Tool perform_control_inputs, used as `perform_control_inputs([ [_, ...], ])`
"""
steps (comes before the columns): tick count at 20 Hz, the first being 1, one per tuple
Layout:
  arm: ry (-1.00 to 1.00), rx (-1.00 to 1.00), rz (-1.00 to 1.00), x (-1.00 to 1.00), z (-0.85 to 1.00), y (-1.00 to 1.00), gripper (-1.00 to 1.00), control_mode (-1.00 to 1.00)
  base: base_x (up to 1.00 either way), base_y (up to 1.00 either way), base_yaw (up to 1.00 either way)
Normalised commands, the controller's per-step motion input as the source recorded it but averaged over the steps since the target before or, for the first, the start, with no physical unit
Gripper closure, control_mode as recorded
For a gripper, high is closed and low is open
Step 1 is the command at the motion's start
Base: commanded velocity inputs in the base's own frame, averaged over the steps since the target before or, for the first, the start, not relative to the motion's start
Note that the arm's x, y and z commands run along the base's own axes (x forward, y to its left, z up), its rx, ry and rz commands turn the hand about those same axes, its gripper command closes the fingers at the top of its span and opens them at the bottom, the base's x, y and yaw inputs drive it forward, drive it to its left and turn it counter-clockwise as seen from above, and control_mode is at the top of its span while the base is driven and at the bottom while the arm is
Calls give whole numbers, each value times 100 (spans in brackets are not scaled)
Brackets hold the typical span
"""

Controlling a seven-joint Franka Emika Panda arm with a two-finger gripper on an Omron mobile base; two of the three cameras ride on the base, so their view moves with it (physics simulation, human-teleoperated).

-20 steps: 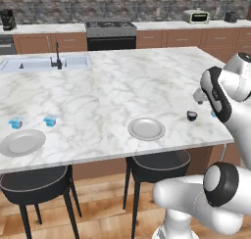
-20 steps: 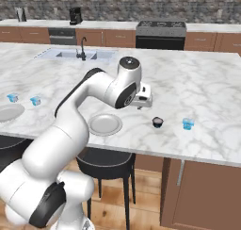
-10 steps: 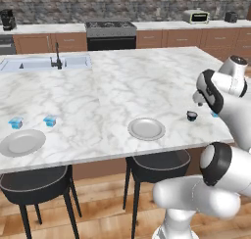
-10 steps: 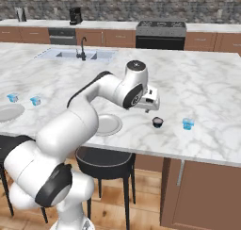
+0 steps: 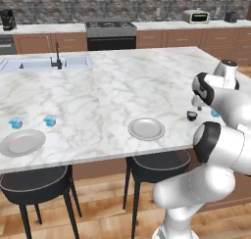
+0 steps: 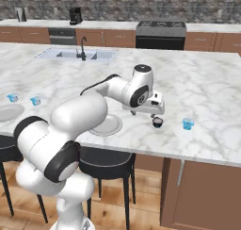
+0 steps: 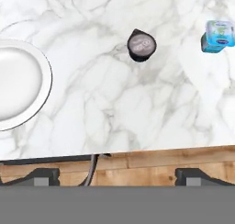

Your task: Place two yogurt containers on each plate.

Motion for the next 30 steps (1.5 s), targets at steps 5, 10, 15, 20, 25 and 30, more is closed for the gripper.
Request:
perform_control_inputs([
  [5,12,0,0,38,-22,-15,-100,-100,0,0,0],
  [10,2,1,0,40,-22,-1,-100,-100,0,0,0],
  [15,-1,8,0,32,-21,-3,-100,-100,0,0,0],
  [20,-3,8,0,33,-31,0,-100,-100,0,0,0],
  [25,0,2,0,39,-27,-7,-100,-100,0,0,0],
  [30,0,0,0,37,-24,-10,-100,-100,0,0,0],
])
